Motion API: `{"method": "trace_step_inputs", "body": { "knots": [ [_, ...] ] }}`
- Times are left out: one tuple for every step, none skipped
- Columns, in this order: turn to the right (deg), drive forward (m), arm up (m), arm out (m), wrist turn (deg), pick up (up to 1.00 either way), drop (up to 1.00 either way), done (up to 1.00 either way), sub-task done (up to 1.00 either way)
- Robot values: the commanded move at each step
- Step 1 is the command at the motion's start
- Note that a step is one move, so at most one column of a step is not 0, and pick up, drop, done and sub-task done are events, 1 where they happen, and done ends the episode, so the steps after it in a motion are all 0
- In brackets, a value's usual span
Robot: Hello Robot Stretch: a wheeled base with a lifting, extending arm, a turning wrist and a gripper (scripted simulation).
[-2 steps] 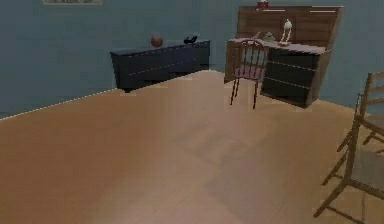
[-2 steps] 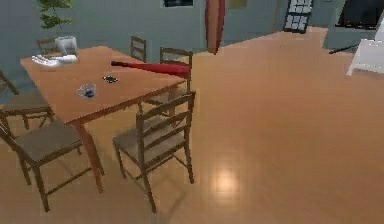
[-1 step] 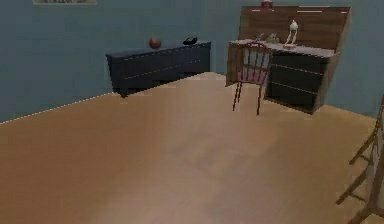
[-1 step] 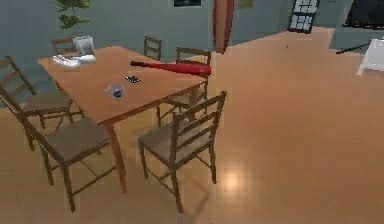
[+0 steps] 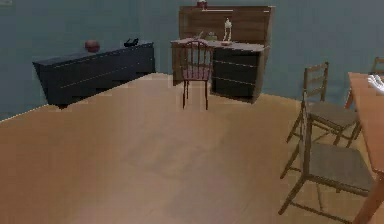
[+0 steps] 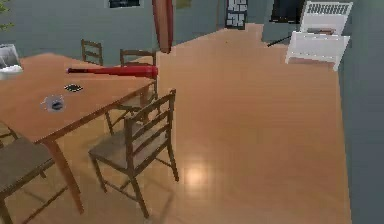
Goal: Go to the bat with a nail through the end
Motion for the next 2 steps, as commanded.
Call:
{"method": "trace_step_inputs", "body": {
  "knots": [
    [0.0,1.0,0.0,0.0,0.0,0.0,0.0,0.0,0.0],
    [9.0,0.0,0.0,0.0,0.0,0.0,0.0,0.0,0.0]
  ]
}}
